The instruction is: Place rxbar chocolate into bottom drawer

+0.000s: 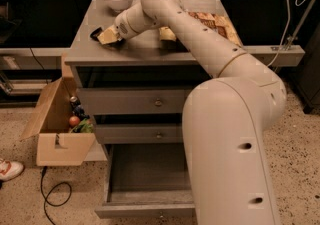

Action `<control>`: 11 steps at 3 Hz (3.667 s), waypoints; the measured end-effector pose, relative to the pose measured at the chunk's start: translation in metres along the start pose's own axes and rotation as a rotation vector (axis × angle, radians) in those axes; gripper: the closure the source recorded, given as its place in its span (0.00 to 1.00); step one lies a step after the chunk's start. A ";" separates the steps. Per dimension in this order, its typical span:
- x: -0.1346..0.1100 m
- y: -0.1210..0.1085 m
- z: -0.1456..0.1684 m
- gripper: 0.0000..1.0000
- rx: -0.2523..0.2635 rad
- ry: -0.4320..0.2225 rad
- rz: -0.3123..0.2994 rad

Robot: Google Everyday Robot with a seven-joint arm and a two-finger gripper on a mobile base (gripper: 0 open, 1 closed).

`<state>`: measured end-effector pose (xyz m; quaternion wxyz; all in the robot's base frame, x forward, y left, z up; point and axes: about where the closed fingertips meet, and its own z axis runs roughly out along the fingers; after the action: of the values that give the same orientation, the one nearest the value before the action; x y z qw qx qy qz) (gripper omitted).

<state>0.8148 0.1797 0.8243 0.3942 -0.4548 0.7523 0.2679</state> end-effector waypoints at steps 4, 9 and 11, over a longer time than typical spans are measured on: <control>-0.020 0.024 -0.122 1.00 0.005 -0.250 -0.114; 0.094 0.119 -0.215 1.00 -0.065 -0.211 -0.277; 0.147 0.150 -0.209 1.00 -0.105 -0.102 -0.263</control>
Offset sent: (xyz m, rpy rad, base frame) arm -0.0264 -0.0416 0.0566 0.0738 -0.1404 -0.0441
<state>0.5668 0.0174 0.8222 0.4394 -0.5551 0.6502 0.2756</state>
